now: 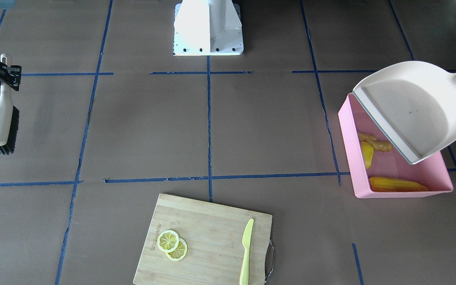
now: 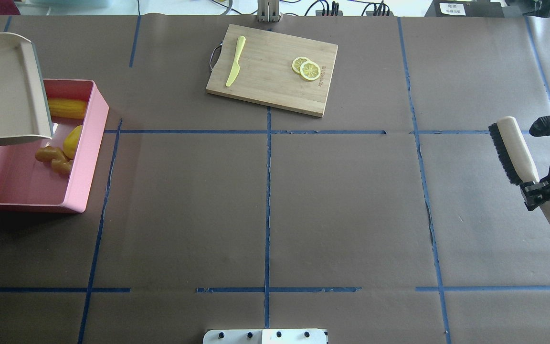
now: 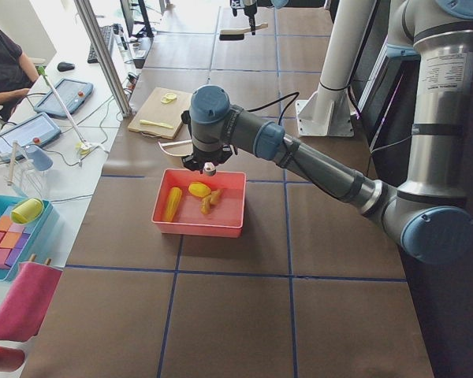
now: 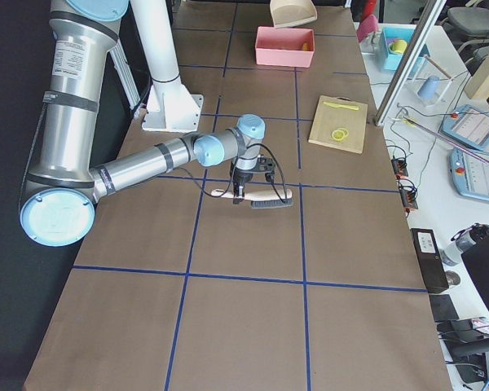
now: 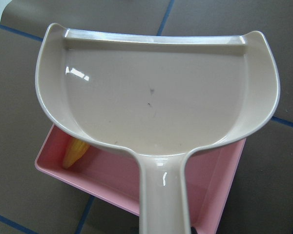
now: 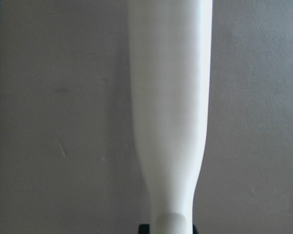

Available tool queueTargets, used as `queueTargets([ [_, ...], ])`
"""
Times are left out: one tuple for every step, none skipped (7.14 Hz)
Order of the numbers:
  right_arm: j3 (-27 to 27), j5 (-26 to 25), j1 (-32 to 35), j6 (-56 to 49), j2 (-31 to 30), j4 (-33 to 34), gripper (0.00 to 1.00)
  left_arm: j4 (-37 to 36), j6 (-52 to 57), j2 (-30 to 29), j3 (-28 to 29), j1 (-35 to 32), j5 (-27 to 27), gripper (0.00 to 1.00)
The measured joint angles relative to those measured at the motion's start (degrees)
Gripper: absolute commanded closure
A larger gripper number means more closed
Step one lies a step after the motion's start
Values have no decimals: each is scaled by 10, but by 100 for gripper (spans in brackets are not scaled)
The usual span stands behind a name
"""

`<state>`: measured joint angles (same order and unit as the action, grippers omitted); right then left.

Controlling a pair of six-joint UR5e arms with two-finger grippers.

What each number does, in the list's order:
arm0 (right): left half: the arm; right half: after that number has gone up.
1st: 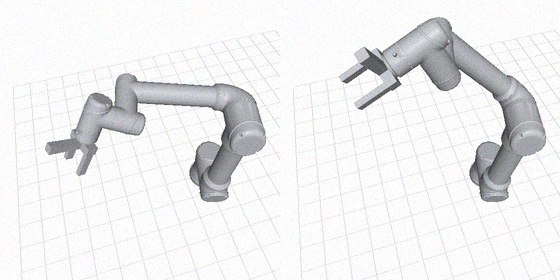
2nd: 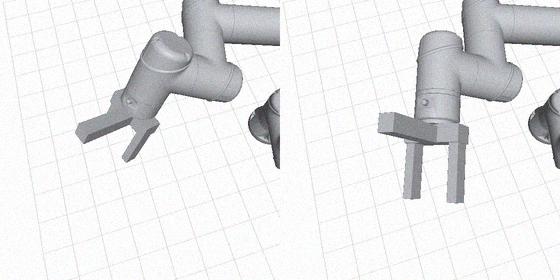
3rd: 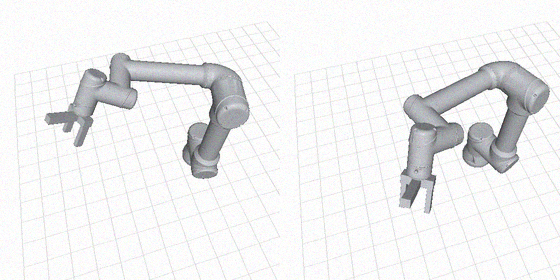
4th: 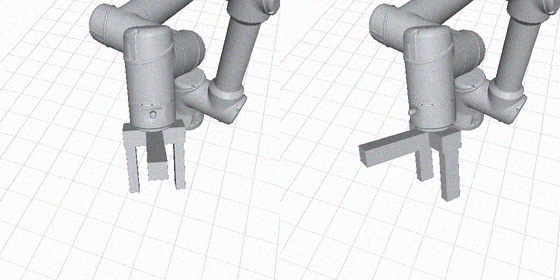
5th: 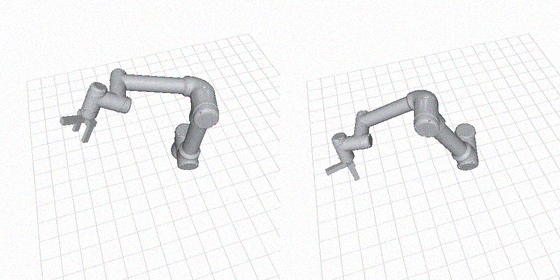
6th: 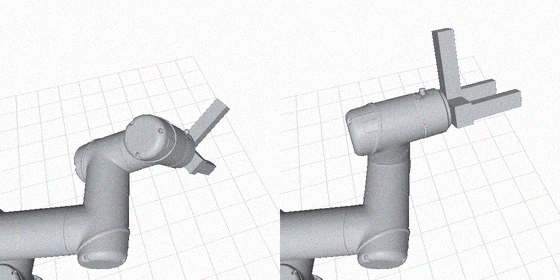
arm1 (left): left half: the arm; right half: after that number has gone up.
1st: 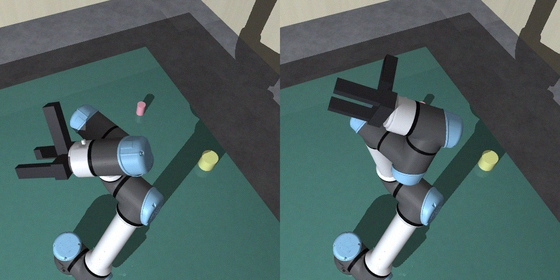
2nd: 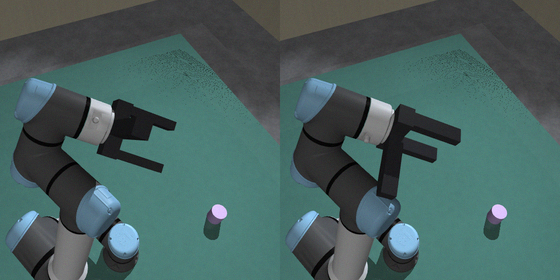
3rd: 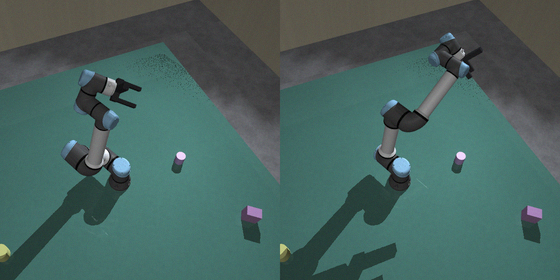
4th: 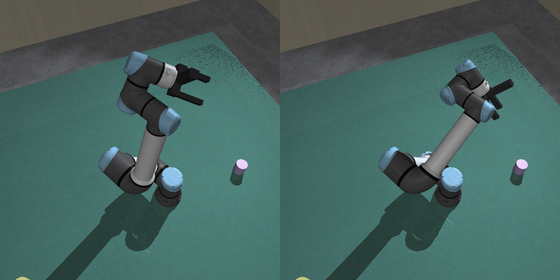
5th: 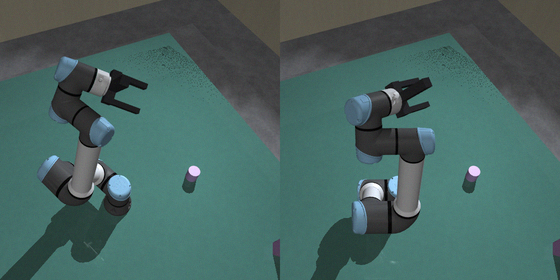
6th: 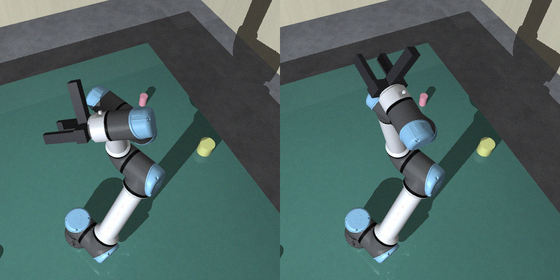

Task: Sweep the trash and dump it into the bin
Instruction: 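Tip the dustpan with the left gripper to pour items into the pink bin, then bring the empty dustpan back with the left gripper while the right lowers the brush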

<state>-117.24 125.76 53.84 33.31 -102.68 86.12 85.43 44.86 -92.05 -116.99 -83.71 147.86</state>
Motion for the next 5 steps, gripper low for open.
queueTargets([
  [32, 20, 0, 23, -13, -59, 99, 5, -32, -14, -3, 32, -1, 100],
  [52, 38, 0, 44, -17, -87, 99, 22, -71, -24, -5, 66, -3, 100],
  [67, 54, 0, 57, -19, -97, 99, 46, -111, -32, -5, 99, -6, 100],
  [82, 71, -1, 63, -18, -101, 99, 62, -141, -44, -2, 132, -8, 100],
  [93, 82, -1, 64, -16, -103, 99, 68, -159, -58, 0, 158, -11, 100],
])
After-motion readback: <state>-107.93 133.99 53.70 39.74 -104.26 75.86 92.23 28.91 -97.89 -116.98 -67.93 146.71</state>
